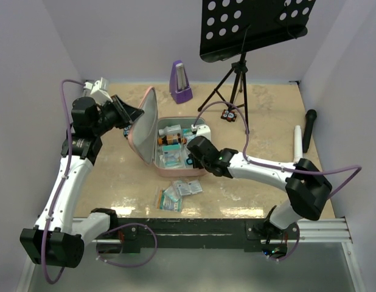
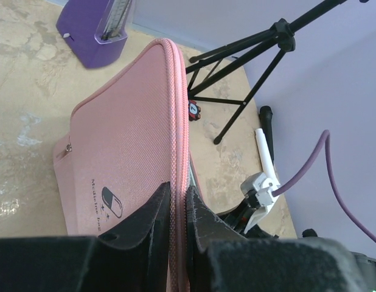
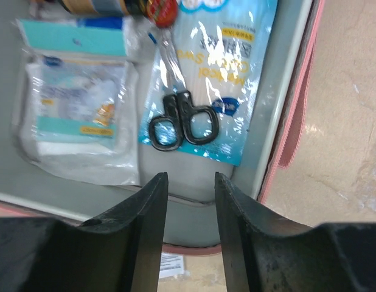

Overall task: Organize the medicine kit
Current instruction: Adjust the medicine box at the center of the board.

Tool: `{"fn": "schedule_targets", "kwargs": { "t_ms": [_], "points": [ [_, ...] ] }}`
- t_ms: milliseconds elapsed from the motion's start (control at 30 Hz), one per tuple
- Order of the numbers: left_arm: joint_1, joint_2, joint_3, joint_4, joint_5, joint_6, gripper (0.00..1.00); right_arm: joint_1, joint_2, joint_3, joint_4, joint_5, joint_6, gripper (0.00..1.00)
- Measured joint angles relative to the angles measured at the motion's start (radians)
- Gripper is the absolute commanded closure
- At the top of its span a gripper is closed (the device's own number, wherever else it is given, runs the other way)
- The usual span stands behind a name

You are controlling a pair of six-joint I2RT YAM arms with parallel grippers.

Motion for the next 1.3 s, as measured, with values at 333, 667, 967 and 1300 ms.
{"fn": "schedule_targets", "kwargs": {
  "t_ms": [333, 667, 967, 1300],
  "points": [
    [-0.010, 0.000, -0.017, 0.036, 0.007, -0.037, 1.00, -0.006, -0.008, 0.409, -0.006, -0.121, 0.072, 0.32],
    [-0.019, -0.002, -0.028, 0.050, 0.007, -0.040, 1.00, -0.023, 0.191, 0.612, 0.051, -0.238, 0.158, 0.31],
    [-0.021, -0.005, -0.045, 0.079, 0.012, -0.043, 1.00, -0.024, 0.289, 0.648, -0.008, -0.243, 0.161, 0.32],
    [-0.026, -0.007, -0.046, 0.078, 0.008, -0.040, 1.00, -0.034, 0.268, 0.657, -0.031, -0.200, 0.154, 0.32]
  ]
}}
